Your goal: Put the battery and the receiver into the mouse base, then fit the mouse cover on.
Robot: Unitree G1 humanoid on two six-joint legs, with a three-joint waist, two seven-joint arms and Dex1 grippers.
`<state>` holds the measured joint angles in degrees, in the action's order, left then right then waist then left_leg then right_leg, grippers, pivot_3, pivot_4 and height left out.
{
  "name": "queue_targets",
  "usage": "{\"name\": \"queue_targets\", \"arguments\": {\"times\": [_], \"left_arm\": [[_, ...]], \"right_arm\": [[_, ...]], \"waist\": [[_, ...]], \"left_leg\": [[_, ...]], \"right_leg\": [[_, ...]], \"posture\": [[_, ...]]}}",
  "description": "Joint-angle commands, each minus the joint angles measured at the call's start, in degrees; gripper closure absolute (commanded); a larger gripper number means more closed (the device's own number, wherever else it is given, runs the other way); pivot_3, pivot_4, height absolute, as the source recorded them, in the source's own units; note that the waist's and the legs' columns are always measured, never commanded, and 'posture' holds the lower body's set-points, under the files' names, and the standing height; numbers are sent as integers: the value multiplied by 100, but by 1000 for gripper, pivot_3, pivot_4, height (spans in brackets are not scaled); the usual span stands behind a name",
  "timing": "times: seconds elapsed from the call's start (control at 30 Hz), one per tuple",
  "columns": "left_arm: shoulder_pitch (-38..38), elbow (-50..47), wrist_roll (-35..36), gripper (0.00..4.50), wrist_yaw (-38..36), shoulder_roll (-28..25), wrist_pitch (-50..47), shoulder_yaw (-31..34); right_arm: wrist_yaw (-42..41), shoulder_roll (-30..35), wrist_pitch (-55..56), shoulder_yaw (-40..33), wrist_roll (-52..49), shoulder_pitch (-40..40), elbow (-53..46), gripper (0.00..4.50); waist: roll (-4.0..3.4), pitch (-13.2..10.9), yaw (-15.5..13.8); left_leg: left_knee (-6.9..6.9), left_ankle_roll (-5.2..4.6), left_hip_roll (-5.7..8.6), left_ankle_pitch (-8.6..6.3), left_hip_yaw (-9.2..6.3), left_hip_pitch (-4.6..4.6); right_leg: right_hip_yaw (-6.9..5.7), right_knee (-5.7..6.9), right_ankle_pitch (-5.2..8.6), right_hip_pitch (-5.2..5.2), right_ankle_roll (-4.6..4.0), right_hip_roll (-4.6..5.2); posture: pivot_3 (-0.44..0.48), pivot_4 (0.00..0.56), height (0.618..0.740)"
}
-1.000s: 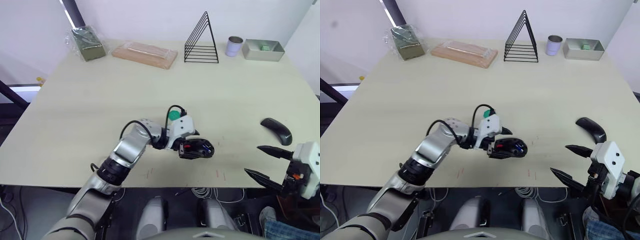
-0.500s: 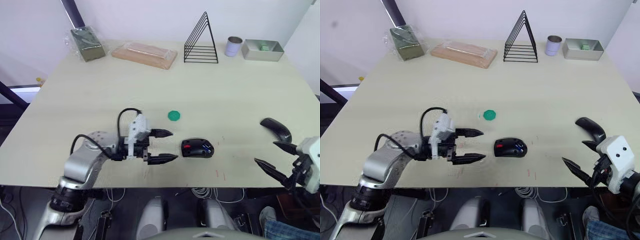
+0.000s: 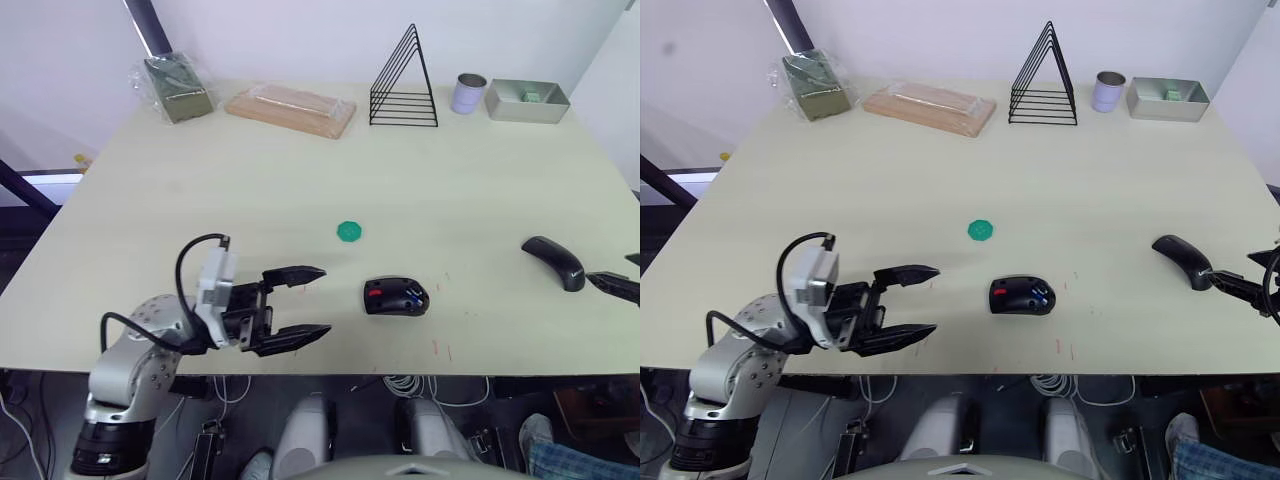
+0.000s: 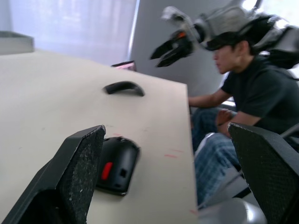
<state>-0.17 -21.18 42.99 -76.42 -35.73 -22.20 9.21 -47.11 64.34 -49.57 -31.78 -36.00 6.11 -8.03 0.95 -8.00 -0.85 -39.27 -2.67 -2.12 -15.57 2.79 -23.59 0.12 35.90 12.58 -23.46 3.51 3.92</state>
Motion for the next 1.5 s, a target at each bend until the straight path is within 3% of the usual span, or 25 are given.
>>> {"name": "queue_targets", "arguments": {"times": [0.03,0.37,0.77,1.5], "left_arm": [[219,19,-19,51,-252,29,513,120],[577,77,-212,51,-207,-29,1059,116],[476,68,-219,51,-96,-21,1093,-95],[361,81,-172,51,-62,-21,1066,-250]], "right_arm": [[-139,-46,374,336,262,-438,484,0],[-377,-272,852,1123,799,-1077,1415,0],[-799,-520,1433,2078,1481,-2293,2833,0],[-1285,-654,2256,2101,1836,-2618,3885,0]], "waist": [[-6,-1,2],[-11,0,16],[-17,-3,2],[-21,-1,4]], "left_leg": [[0,0,1,0,4,2],[-1,0,1,0,5,1],[0,0,1,0,12,1],[0,0,0,0,38,2]], "right_leg": [[3,-1,0,0,1,1],[3,0,-1,0,1,1],[2,-1,-1,-1,1,1],[3,-1,-1,0,1,0]], "posture": [[0,150,740],[0,150,740],[0,150,740],[0,150,740]]}}
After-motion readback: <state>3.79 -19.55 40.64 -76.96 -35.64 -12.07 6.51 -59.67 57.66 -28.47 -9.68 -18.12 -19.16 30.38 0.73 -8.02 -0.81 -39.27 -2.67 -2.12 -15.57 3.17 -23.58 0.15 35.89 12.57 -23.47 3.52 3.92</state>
